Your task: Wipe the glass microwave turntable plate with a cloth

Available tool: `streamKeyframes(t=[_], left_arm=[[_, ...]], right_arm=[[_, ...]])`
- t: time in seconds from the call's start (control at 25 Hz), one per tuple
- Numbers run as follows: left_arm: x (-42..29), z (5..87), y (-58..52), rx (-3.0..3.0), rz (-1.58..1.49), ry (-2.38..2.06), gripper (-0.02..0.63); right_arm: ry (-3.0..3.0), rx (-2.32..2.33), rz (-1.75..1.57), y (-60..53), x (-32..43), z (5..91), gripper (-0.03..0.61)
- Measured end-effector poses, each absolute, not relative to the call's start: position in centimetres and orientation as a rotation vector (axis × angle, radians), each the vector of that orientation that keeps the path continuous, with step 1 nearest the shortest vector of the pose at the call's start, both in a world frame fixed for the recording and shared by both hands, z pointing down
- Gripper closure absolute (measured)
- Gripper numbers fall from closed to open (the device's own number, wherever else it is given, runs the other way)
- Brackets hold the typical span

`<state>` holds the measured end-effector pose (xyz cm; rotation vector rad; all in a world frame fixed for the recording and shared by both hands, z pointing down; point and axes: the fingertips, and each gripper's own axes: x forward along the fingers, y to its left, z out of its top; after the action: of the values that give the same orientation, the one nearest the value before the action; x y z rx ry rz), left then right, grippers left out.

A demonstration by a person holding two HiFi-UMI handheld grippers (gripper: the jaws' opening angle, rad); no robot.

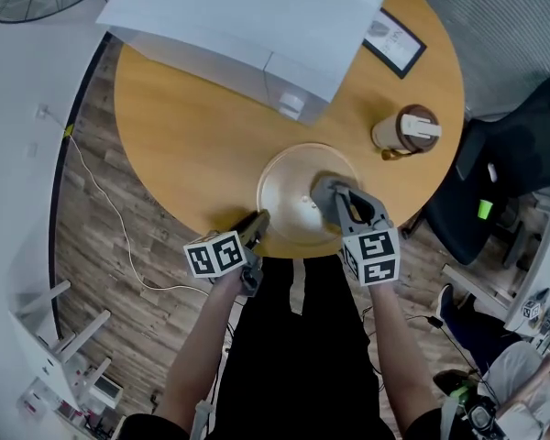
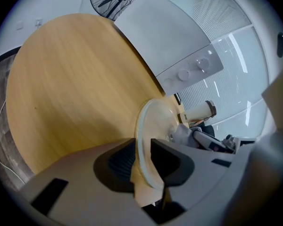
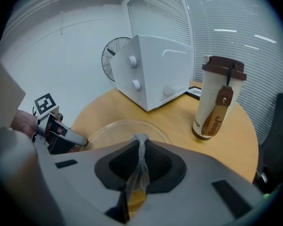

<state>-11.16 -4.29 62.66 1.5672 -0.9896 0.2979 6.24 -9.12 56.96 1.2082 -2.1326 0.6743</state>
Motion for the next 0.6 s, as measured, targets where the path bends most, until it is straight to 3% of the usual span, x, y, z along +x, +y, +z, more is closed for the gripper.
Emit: streamKeyframes(t=[0.2, 0.28, 0.6], left_arm=[[-11.2, 62.9, -4.4, 1.560, 0.287, -0.988, 0.529], [-11.3, 63.1, -4.3, 1.556, 0.300, -0.991, 0.571], [-11.2, 63.2, -4.4, 1.524, 0.247, -0.983, 0.581]], right_arm=[[-2.119, 1.228, 0.699, -9.7, 6.7, 58.0, 0.534], [-2.111, 1.225, 0.700, -9.8, 6.6, 58.4, 0.534], [-2.066, 1.201, 0.699, -10.4, 6.5, 60.7, 0.534]])
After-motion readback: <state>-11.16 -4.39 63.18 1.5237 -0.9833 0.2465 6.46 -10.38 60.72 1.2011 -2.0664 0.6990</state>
